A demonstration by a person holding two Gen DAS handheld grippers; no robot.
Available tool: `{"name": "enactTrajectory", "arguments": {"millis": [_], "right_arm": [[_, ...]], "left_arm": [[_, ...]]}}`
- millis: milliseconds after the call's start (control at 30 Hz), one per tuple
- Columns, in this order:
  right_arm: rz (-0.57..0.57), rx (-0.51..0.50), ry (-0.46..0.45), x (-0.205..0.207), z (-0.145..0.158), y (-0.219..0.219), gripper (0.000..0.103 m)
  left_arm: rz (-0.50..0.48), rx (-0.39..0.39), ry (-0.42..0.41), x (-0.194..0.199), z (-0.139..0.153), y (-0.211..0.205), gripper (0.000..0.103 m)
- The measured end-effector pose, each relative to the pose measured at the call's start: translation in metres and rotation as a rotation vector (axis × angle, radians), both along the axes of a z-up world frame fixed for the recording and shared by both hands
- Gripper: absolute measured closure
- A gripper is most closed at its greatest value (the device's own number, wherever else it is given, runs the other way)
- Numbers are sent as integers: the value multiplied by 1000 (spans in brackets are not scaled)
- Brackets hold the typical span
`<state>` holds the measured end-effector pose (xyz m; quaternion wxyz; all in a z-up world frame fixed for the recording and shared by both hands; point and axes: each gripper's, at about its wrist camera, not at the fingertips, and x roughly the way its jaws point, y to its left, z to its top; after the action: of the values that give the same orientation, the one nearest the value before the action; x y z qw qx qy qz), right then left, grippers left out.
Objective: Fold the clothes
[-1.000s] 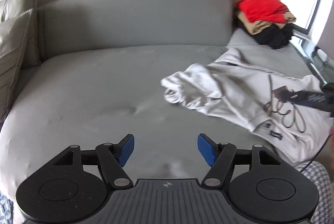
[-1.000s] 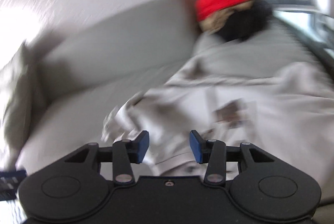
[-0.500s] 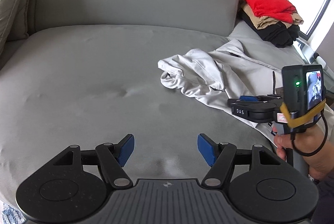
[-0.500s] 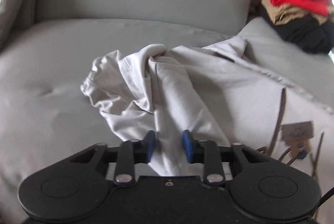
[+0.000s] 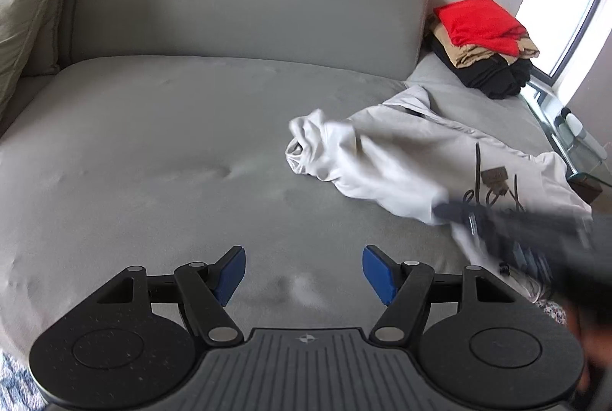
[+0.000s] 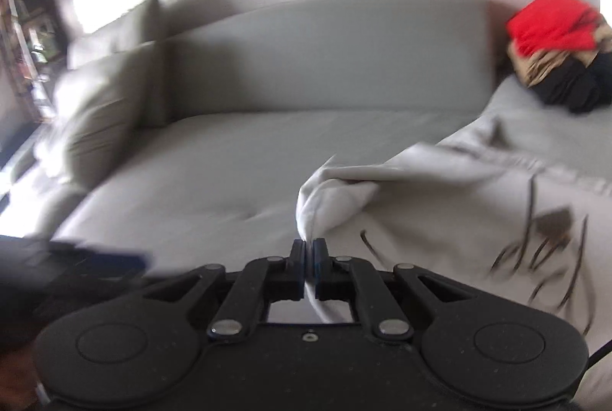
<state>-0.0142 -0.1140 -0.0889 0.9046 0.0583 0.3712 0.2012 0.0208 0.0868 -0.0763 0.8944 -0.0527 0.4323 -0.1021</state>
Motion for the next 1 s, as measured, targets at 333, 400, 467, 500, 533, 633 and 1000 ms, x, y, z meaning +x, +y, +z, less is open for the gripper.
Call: {"name": "enactTrajectory", "arguments": {"millis": [333, 400, 467, 500, 533, 633, 1000], "right_arm": [[189, -83, 150, -35, -26, 25, 70], [130, -45, 116, -29, -18, 16, 70], [64, -16, 103, -15, -17, 11, 70], [38, -4, 103, -5, -19, 10, 70], [21, 6, 109, 7, -24, 12, 70], [-19, 10, 147, 39, -44, 21, 70], [-504, 445, 372, 109, -120, -36, 72]], "left_arm": [[49, 39, 21, -20, -3, 22, 38], [49, 38, 23, -18, -5, 24, 39], [52, 43, 20, -16, -6, 23, 39], [52, 45, 17, -15, -6, 22, 39], [50, 46, 15, -13, -6, 21, 39], [51, 47, 18, -12, -6, 22, 38], [88, -5, 29, -11, -16, 50, 38]]}}
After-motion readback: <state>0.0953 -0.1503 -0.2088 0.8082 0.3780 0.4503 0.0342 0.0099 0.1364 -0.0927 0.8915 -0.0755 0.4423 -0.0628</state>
